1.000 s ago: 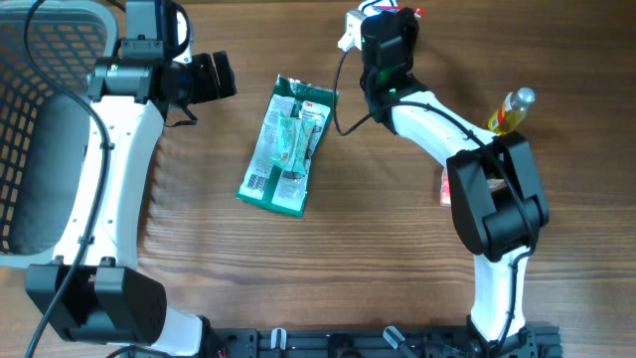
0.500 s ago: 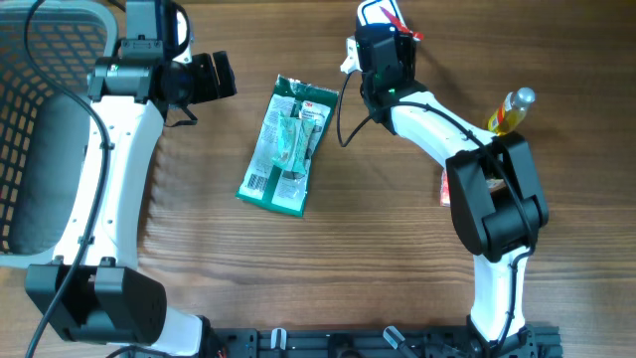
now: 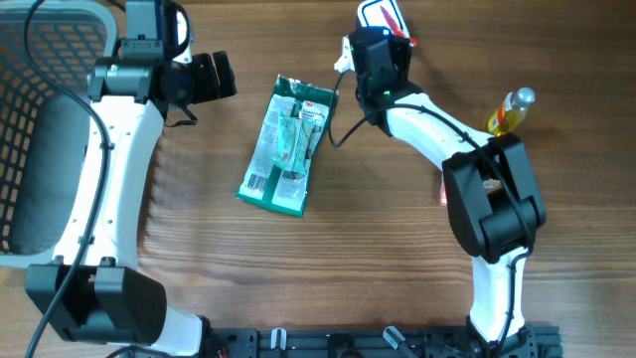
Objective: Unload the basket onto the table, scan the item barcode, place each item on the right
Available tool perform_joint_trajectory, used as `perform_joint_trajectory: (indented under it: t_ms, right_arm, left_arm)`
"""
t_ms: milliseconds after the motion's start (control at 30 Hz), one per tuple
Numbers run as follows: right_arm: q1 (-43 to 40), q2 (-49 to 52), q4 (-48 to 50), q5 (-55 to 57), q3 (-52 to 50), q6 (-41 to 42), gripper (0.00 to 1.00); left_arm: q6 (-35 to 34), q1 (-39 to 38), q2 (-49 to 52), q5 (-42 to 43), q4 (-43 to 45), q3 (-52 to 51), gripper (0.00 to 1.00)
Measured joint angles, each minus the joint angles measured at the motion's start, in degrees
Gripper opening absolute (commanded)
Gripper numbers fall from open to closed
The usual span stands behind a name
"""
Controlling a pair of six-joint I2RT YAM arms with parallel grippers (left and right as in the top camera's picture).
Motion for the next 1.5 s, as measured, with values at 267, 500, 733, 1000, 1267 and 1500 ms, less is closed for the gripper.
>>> perform_joint_trajectory:
  t_ms: [267, 500, 733, 1000, 1267, 1500]
  right_arm:
    - [0.5, -12.8, -12.7, 0.1, -0.2, 19.2, 0.04]
    - [-2.4, -34.9, -45.6, -8.8, 1.0, 52.2, 0.04]
    - [-11.1, -35.4, -68.3, -27.5, -5.3, 82.4, 0.04]
    - [-12.0, -35.0, -66.3, -28.0, -16.5, 93.6, 0.04]
    - [-12.0, -34.9, -57.7, -24.1, -23.2, 97.5, 0.15]
    - [-12.0, -34.9, -57.1, -21.3, -24.4, 99.4, 0.34]
  left_arm:
    - [0.0, 0.0, 0.0, 0.0, 0.0, 0.0, 1.00]
    - [0.0, 0.0, 0.0, 0.0, 0.0, 0.0, 1.00]
    - [0.0, 0.0, 0.0, 0.0, 0.0, 0.0, 1.00]
    - [0.0, 0.0, 0.0, 0.0, 0.0, 0.0, 1.00]
    - [0.0, 0.0, 0.0, 0.0, 0.0, 0.0, 1.00]
    - [0.0, 0.0, 0.0, 0.0, 0.0, 0.0, 1.00]
